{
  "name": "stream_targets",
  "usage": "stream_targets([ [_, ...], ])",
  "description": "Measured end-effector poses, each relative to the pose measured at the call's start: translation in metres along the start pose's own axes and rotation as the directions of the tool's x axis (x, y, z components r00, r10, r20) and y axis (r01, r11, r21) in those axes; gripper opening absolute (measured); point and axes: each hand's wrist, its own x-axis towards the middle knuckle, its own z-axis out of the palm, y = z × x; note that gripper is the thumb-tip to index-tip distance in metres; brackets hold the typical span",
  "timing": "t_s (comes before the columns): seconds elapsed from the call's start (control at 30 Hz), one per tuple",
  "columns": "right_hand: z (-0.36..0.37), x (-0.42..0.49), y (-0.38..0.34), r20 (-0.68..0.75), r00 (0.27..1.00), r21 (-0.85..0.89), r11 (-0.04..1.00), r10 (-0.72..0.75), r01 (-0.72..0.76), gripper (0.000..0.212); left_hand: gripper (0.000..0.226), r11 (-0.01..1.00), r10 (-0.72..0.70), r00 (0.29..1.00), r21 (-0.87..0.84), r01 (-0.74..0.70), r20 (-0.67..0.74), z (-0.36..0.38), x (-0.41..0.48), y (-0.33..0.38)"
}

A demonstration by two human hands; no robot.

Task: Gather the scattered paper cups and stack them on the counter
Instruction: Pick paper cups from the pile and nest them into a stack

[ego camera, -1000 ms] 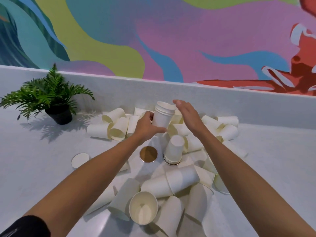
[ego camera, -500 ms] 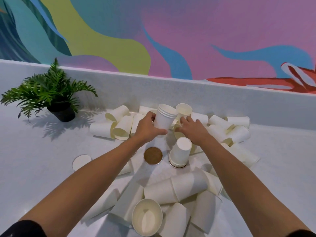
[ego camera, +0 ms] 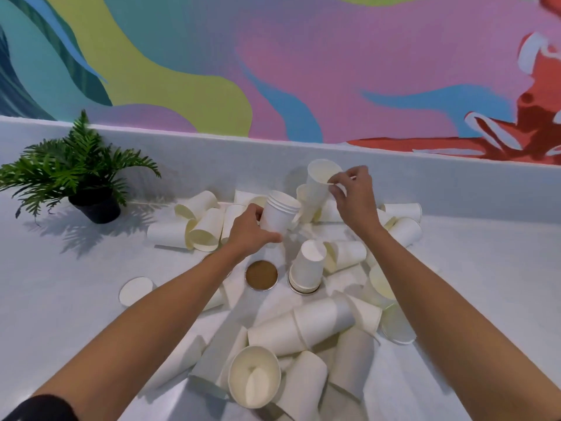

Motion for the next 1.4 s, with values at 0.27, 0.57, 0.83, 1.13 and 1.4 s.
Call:
stream_targets([
  [0.27,-0.023,-0.003,-0.049,0.177,0.971,0.322,0.923,0.161,-0.212,0.013,0.066,0.997,0.074,0.997,0.04,-0.073,-0.016,-0.004,-0.015,0.018],
  [0.57,-0.03,-0.025,-0.06,0.377,0.912,0.309,0.906,0.163,-0.29,0.017,0.063,0.985,0.174,0.985,0.021,-0.174,-0.016,-0.009,-0.025,0.03],
  [0.83,-0.043,-0.043,-0.063,0.514,0.847,0.049,0.982,0.134,-0.185,0.07,0.053,0.956,0.293,0.956,-0.024,-0.293,-0.029,-0.02,-0.033,0.045],
  [1.13,-0.044,-0.059,-0.044,0.572,0.812,0.009,0.989,0.116,-0.148,0.084,0.057,0.78,0.486,0.843,0.32,-0.538,0.232,-0.02,-0.034,0.092],
  [1.4,-0.043,-0.079,-0.032,0.556,0.829,0.22,0.949,0.068,-0.225,0.057,0.063,0.834,0.491,0.855,0.195,-0.517,0.166,0.002,-0.041,0.084],
])
